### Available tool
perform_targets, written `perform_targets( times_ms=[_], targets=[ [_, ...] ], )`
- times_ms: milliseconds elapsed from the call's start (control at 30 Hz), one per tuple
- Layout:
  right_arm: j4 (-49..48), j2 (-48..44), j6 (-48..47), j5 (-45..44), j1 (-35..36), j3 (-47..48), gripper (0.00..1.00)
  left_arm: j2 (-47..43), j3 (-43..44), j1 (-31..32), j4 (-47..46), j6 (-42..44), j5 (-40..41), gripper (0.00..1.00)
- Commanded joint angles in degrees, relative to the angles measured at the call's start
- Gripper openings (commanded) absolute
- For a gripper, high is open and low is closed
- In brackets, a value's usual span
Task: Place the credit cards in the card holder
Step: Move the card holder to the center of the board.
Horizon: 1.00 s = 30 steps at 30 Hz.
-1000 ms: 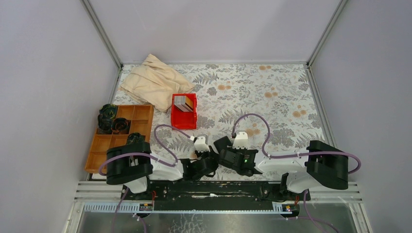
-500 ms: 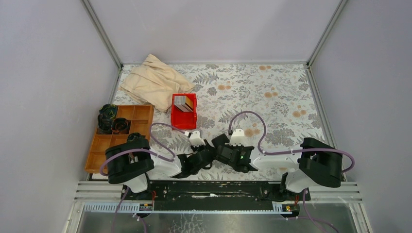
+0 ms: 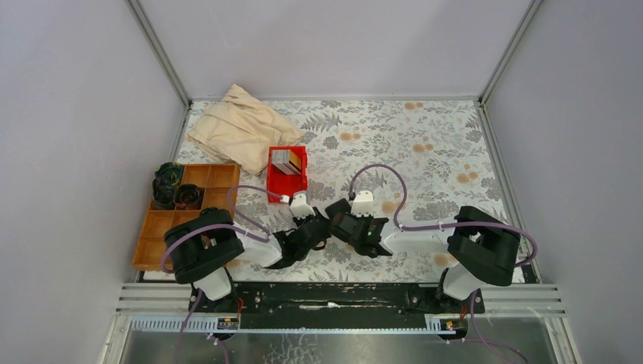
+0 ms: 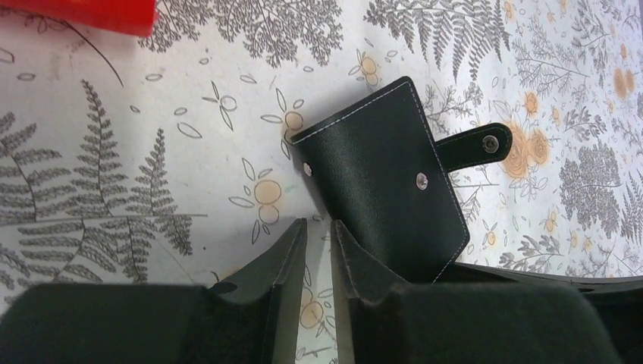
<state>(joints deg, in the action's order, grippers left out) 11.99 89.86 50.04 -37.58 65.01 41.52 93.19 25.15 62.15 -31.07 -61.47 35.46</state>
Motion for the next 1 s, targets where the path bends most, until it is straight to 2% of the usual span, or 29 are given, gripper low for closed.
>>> perform_targets(
  times_ms=[0, 733, 867, 967],
  targets=[
    [-4.1, 4.6, -2.8, 3.4, 1.7, 3.7, 0.0, 3.2, 3.2, -1.7, 1.5, 4.2, -2.5, 0.26],
    [-9.5, 9.7, -7.4, 8.7, -1.7, 6.7, 0.0, 6.0, 6.3, -7.4, 1.1, 8.0, -5.5, 0.28],
    [-8.0, 7.7, -7.5, 7.7, -1.7, 6.2, 0.0, 4.0, 5.3, -7.5, 2.5, 7.9, -5.1, 0.31],
    [-6.3, 4.9, -7.3, 7.0, -1.4, 5.2, 0.01, 0.9, 3.0, -7.5, 3.9, 6.8, -4.4, 0.37]
  ],
)
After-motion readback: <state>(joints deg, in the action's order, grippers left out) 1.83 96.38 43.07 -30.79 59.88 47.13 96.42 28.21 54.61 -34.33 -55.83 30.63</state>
